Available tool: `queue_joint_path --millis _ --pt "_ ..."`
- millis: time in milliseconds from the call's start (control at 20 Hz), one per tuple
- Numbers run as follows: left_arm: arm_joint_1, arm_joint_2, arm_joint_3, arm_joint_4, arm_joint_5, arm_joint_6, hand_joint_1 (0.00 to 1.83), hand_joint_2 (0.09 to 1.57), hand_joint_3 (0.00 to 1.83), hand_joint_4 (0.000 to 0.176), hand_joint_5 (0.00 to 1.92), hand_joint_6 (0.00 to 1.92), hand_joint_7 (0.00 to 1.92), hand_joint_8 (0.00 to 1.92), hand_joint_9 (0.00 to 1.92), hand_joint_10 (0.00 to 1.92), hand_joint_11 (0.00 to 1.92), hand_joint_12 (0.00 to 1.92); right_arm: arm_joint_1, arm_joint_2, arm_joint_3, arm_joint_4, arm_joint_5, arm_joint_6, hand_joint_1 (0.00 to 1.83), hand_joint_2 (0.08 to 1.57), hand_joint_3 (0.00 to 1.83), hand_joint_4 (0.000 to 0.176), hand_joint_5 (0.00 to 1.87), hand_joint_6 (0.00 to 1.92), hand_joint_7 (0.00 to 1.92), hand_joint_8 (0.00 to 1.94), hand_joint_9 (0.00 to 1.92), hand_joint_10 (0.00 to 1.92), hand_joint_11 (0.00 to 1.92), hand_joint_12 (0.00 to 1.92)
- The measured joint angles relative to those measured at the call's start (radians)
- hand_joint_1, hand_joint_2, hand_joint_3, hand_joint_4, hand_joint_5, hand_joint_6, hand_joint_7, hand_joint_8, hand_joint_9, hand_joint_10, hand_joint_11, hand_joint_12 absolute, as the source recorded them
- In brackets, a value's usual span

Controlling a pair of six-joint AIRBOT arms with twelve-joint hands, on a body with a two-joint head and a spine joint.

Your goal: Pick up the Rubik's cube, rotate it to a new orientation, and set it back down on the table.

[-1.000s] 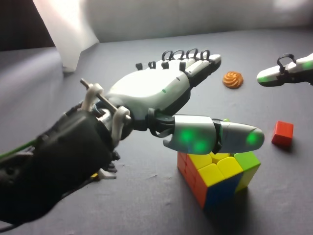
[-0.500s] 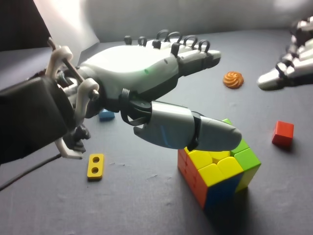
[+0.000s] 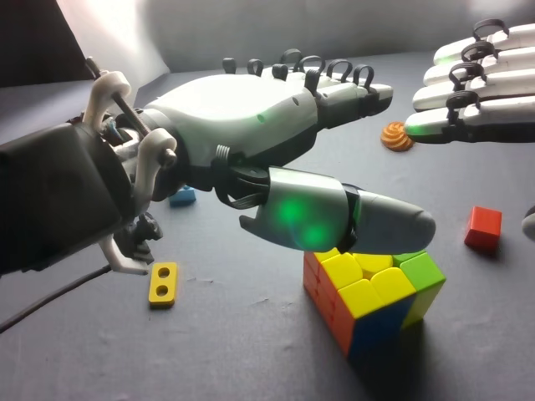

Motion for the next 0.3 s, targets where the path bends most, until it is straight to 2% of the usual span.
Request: queue_joint_path --millis 150,300 --pt "0.000 0.001 -0.003 -0.002 0.005 0.000 0.00 0.99 0.01 0.000 0.09 0.00 0.07 0.00 0.03 0.00 0.00 0.00 0.000 0.000 -0.006 -0.006 -0.001 0.000 0.00 1.32 0.00 0.000 0.05 0.01 0.03 0.01 0.03 0.01 0.02 0.01" --pt "-0.001 0.001 -0.003 -0.005 0.011 0.000 0.00 1.06 0.02 0.000 0.15 0.01 0.13 0.01 0.08 0.01 0.02 0.01 -0.003 0.003 -0.006 -0.010 -0.008 0.000 0.00 1.33 0.00 0.000 0.05 0.02 0.05 0.02 0.04 0.01 0.06 0.03"
